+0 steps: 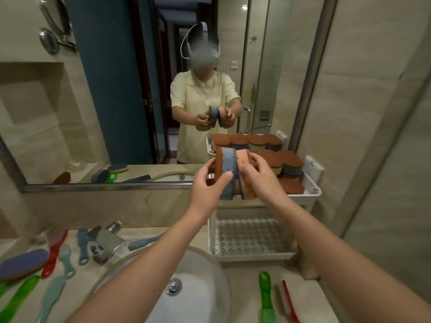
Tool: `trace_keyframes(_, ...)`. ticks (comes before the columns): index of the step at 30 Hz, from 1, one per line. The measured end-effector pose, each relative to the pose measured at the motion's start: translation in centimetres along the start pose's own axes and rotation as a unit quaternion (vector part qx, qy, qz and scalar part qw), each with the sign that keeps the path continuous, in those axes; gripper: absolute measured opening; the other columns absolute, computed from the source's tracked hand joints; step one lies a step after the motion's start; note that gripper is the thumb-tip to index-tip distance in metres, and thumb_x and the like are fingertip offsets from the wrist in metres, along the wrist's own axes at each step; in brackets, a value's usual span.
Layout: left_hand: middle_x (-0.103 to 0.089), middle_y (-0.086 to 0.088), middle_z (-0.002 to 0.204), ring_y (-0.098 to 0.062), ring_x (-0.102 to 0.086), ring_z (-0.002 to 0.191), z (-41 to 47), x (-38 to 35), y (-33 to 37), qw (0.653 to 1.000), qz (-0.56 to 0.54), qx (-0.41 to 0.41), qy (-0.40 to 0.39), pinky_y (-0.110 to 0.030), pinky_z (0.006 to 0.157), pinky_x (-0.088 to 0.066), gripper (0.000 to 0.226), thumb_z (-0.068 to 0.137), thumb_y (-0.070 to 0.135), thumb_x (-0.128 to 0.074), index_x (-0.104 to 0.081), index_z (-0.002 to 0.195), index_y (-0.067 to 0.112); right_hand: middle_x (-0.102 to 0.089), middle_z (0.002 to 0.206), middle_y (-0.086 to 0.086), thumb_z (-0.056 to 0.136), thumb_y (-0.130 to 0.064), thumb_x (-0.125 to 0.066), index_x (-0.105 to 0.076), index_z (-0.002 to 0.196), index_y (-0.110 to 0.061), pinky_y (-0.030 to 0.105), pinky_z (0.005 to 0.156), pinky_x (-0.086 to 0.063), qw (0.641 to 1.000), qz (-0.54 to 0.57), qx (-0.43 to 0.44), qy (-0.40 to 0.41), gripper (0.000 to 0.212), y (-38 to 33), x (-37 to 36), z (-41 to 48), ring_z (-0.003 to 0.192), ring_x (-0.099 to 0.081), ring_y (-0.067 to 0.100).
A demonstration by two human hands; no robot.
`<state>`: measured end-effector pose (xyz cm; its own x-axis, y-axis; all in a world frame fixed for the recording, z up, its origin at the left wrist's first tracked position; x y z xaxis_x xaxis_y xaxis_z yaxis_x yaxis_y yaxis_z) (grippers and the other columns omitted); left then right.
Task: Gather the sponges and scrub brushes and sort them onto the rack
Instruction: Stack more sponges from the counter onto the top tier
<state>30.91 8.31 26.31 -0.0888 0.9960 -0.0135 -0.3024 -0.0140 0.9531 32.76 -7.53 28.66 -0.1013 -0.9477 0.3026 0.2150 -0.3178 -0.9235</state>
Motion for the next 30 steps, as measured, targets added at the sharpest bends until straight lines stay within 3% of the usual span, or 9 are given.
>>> trace_keyframes(4,-0.05,0.006,0.133,-0.008,-0.053,0.117,1.3,-3.2,0.7,0.996,0.08,-0.031,-0.027,-0.034,0.098,-0.05,0.063,0.078,0.027,-0.071,-0.048,0.136,0.035,-0.051,0.132,-0.001,0.084,-0.03,-0.061,-0.044,0.135,-0.03,0.035,0.096,-0.047,0.996,-0.066,0.021,0.047,0.054,1.1,4.9,0.9,0.114,-0.051,0.012)
trace_keyframes(9,-0.051,0.011,0.134,-0.009,-0.044,0.125,2.7,-6.2,1.6,0.967,0.228,-0.102,-0.048,-0.037,0.108,-0.039,0.065,0.068,0.027,-0.062,-0.054,0.131,0.038,-0.05,0.134,-0.001,0.074,-0.02,-0.063,-0.047,0.134,-0.034,0.044,0.103,-0.042,0.971,-0.218,0.061,0.075,0.063,1.9,8.8,1.9,0.122,-0.047,0.02)
trace_keyframes(13,-0.052,0.014,0.136,-0.012,-0.035,0.128,3.3,-7.4,1.0,0.926,0.351,-0.129,-0.046,-0.041,0.111,-0.032,0.061,0.071,0.031,-0.059,-0.053,0.131,0.043,-0.054,0.13,-0.007,0.072,-0.018,-0.06,-0.05,0.127,-0.037,0.055,0.118,-0.01,0.935,-0.342,0.069,0.06,0.059,2.9,9.2,2.7,0.129,-0.041,0.019)
trace_keyframes(15,-0.051,0.015,0.137,-0.012,-0.032,0.13,3.4,-7.8,0.4,0.911,0.388,-0.133,-0.047,-0.044,0.114,-0.027,0.06,0.073,0.028,-0.06,-0.053,0.131,0.043,-0.057,0.125,-0.009,0.073,-0.014,-0.059,-0.051,0.123,-0.036,0.054,0.118,0.006,0.929,-0.361,0.067,0.039,0.055,3.6,8.8,3.0,0.129,-0.04,0.016)
trace_keyframes(17,-0.05,0.016,0.139,-0.012,-0.029,0.132,3.5,-8.2,0.0,0.894,0.425,-0.137,-0.048,-0.045,0.118,-0.016,0.058,0.075,0.027,-0.059,-0.053,0.131,0.043,-0.059,0.121,-0.011,0.072,-0.012,-0.059,-0.053,0.119,-0.034,0.053,0.115,0.012,0.926,-0.371,0.069,0.027,0.052,4.0,8.3,3.2,0.128,-0.042,0.015)
trace_keyframes(21,-0.049,0.014,0.141,-0.015,-0.029,0.134,3.6,-8.7,-0.3,0.866,0.478,-0.142,-0.04,-0.042,0.121,-0.001,0.055,0.078,0.028,-0.058,-0.053,0.13,0.043,-0.06,0.117,-0.011,0.071,-0.009,-0.057,-0.055,0.116,-0.033,0.054,0.114,0.013,0.919,-0.386,0.076,0.011,0.05,4.5,7.6,3.4,0.127,-0.042,0.015)
trace_keyframes(25,-0.049,0.014,0.141,-0.016,-0.031,0.133,3.4,-9.1,-0.6,0.855,0.496,-0.145,-0.038,-0.042,0.121,-0.004,0.052,0.079,0.03,-0.055,-0.055,0.129,0.041,-0.057,0.129,-0.009,0.074,-0.007,-0.055,-0.062,0.109,-0.031,0.051,0.115,0.012,0.915,-0.39,0.099,0.03,0.043,4.3,7.6,3.3,0.135,-0.036,0.015)
trace_keyframes(28,-0.05,0.012,0.139,-0.015,-0.034,0.129,3.2,-9.2,-0.7,0.851,0.502,-0.148,-0.035,-0.042,0.116,-0.02,0.051,0.079,0.03,-0.054,-0.055,0.129,0.04,-0.059,0.118,-0.011,0.076,-0.009,-0.055,-0.064,0.106,-0.032,0.044,0.117,-0.019,0.918,-0.376,0.116,0.047,0.039,4.1,7.7,2.9,0.119,-0.047,0.015)
trace_keyframes(30,-0.048,0.008,0.133,-0.016,-0.038,0.125,3.2,-9.1,-0.6,0.844,0.515,-0.15,-0.03,-0.041,0.113,-0.025,0.05,0.08,0.03,-0.054,-0.056,0.129,0.039,-0.058,0.114,-0.01,0.077,-0.01,-0.055,-0.064,0.108,-0.031,0.039,0.11,-0.029,0.921,-0.368,0.12,0.048,0.039,4.1,7.7,2.7,0.114,-0.048,0.014)
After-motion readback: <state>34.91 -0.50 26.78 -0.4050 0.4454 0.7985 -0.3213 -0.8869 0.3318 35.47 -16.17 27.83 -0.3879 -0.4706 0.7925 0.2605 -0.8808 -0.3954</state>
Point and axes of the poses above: each hand's wrist, its own z-axis towards the middle knuckle, its own x-axis out of the back of the hand, y = z × x, the point moved 10 cm from there along z, towards the middle knuckle
